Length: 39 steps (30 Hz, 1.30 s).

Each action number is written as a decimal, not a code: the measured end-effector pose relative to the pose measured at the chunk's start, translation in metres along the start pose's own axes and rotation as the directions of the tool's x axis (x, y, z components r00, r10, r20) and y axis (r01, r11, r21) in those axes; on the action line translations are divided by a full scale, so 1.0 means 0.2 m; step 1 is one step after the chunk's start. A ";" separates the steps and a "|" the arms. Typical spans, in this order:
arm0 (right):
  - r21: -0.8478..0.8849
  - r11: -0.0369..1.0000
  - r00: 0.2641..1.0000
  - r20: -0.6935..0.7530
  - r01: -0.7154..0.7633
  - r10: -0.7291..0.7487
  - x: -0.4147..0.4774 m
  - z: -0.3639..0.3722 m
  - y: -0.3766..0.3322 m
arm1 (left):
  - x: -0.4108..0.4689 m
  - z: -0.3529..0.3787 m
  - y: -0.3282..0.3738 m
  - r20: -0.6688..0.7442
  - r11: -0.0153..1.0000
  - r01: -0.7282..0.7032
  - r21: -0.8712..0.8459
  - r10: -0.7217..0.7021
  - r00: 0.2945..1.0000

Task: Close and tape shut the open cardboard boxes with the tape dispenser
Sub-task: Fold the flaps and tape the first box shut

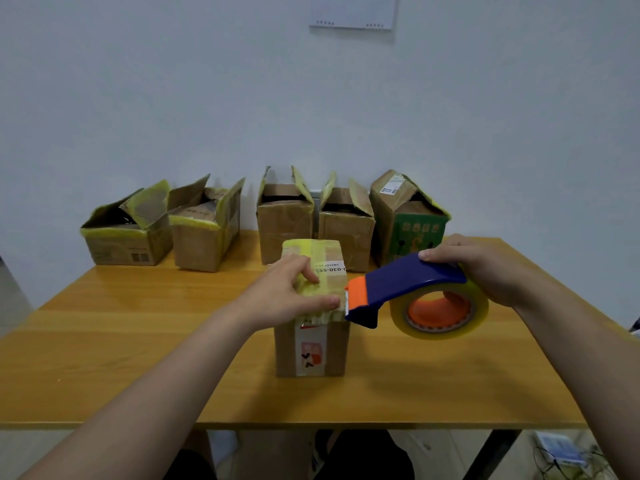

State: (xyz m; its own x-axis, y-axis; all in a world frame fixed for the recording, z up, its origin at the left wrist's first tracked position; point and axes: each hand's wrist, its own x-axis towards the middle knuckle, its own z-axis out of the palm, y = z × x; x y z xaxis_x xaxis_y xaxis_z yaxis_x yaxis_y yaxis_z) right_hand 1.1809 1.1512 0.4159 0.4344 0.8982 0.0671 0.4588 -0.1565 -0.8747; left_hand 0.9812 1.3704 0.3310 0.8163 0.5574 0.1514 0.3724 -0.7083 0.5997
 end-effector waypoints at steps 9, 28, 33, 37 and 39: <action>0.032 0.998 0.995 0.081 -0.053 0.050 0.01 -0.08 0.12 | 0.00 0.00 -0.05 0.019 0.997 -0.037 -0.066 0.038 0.999; -0.320 0.947 0.982 0.182 0.005 0.056 0.08 -0.07 -0.07 | 0.01 0.01 -0.03 0.044 0.999 -0.021 -0.043 0.023 0.999; -0.472 0.879 0.975 0.217 0.061 0.050 0.15 -0.03 -0.19 | 0.01 0.01 -0.03 0.049 0.999 -0.015 -0.045 0.017 0.999; -0.516 0.855 0.979 0.197 0.055 0.056 0.17 -0.03 -0.19 | 0.00 0.01 -0.03 0.041 0.999 -0.025 -0.049 0.027 0.999; -0.529 0.848 0.984 0.159 0.022 0.074 0.19 -0.03 -0.19 | 0.00 0.01 -0.03 0.043 0.999 -0.030 -0.044 0.031 0.999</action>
State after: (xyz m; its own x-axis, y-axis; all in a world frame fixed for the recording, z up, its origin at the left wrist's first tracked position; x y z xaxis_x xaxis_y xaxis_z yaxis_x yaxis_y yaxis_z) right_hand 1.1845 1.1887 0.4538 0.3382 0.9381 -0.0753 0.8089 -0.3307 -0.4861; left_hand 0.9800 1.3749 0.3265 0.8459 0.5157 0.1363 0.3282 -0.7045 0.6292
